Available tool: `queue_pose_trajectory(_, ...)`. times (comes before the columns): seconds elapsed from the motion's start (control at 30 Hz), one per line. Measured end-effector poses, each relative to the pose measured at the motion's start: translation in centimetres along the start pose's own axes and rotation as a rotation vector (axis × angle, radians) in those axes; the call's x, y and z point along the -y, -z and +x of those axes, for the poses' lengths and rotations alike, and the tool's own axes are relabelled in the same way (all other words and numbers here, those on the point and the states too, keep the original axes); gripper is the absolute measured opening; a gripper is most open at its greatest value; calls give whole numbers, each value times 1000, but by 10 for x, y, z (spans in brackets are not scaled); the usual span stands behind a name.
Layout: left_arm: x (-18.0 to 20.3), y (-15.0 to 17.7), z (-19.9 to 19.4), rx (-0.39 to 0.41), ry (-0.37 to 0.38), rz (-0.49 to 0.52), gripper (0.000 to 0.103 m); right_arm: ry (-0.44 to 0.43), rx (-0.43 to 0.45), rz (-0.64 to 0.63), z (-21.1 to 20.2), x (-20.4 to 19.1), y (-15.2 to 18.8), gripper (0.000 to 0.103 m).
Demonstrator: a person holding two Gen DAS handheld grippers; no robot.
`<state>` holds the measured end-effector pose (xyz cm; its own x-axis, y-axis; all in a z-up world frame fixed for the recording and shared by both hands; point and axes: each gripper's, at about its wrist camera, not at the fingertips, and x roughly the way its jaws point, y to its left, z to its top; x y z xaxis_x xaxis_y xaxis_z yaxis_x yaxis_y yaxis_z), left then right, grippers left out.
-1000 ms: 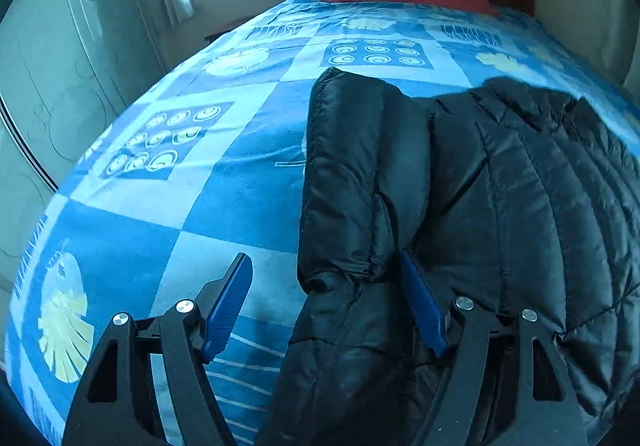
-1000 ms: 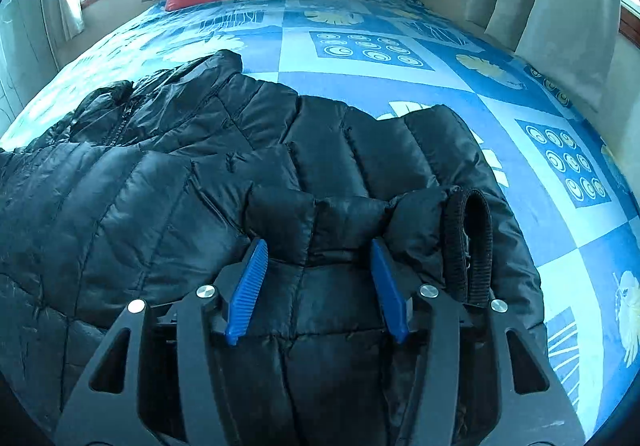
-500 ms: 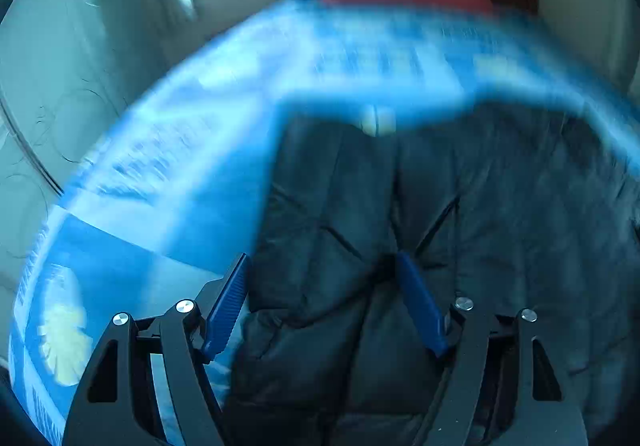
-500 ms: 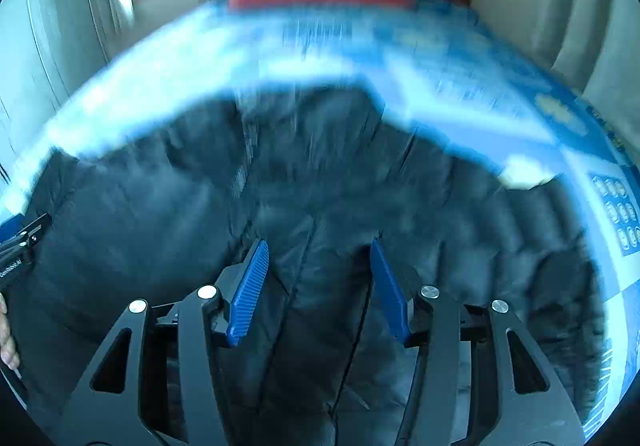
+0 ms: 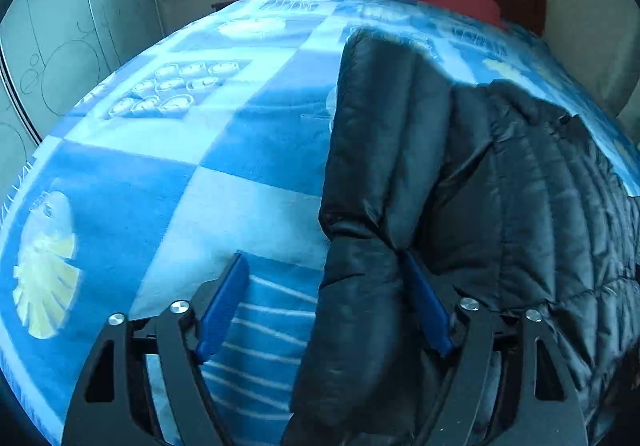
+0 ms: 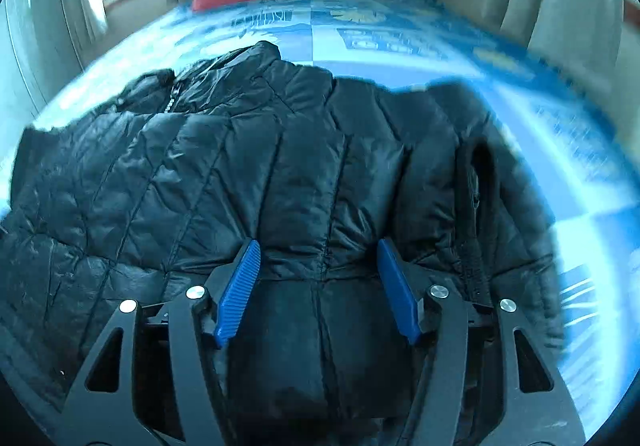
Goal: Fold large clothes
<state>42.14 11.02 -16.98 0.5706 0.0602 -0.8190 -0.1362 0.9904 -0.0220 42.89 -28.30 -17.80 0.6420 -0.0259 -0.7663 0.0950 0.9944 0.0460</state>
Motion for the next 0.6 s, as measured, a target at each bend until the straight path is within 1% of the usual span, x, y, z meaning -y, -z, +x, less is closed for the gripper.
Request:
queue_pose_trajectory(0.07,11,-4,5,-7,-59,39,82,24,-7,-15,1,-6,-5,61)
queue_pose_trajectory(0.1,12,-4,3,-6,-66,42,82,29,-9,-18,-1,-8,-6,61)
queue_pose_trajectory(0.17,7,-4,-10,0,-52,31,81,16,-19,9,-16,-8,-5,61)
queue_pose_trajectory(0.2,1,-1,-22,8,-37,21,81,-6,-8,28,-32,-6,-2,62)
queue_pose_trajectory(0.27,-11,10,-44,31,-10,12,81,-3,19,22,-61,2,11,67)
queue_pose_trajectory(0.33,-25,30,-71,42,24,14,81,6,39,16,-95,17,30,73)
queue_pose_trajectory(0.4,-34,53,-95,46,57,14,81,8,30,19,-123,31,58,74)
queue_pose_trajectory(0.47,-46,77,-113,37,75,18,81,30,14,18,-143,43,83,75)
queue_pose_trajectory(0.5,-53,91,-124,29,93,18,81,43,4,23,-156,51,102,75)
queue_pose_trajectory(0.6,-68,130,-148,2,132,11,81,52,-33,46,-180,65,145,75)
